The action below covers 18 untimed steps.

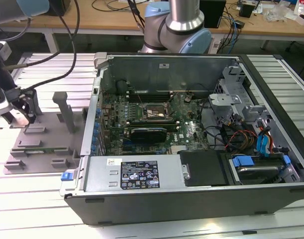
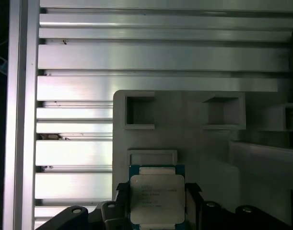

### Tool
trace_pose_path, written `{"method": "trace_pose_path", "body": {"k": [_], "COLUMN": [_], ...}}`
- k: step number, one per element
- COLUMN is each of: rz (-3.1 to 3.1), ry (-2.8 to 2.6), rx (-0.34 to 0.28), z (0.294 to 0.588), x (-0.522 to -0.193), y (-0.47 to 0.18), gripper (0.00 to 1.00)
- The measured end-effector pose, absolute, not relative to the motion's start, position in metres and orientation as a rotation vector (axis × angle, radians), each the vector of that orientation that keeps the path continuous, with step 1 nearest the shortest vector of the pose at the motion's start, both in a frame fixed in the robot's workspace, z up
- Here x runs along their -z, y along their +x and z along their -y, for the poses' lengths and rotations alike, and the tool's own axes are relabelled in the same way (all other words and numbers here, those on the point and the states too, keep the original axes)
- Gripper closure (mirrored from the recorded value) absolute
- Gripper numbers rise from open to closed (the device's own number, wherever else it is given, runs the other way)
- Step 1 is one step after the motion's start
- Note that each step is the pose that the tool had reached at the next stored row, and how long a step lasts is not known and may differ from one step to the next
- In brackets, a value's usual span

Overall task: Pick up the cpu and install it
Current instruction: 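Pick up the cpu and move it towards the insertion slot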

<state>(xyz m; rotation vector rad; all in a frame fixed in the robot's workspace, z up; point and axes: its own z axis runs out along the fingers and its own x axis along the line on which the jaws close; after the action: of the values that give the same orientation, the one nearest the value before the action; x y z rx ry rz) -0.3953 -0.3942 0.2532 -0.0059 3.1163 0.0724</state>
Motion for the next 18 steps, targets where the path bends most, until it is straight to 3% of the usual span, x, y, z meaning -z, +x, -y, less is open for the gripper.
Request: {"method": "trace_pose_path", "body": {"k": [18], "rz": [-3.116], "ry": [-0.006], "rx": [-0.073], "z": [0.392], "x": [-0.295], "y": [-0.395], "gripper": [0.45]}}
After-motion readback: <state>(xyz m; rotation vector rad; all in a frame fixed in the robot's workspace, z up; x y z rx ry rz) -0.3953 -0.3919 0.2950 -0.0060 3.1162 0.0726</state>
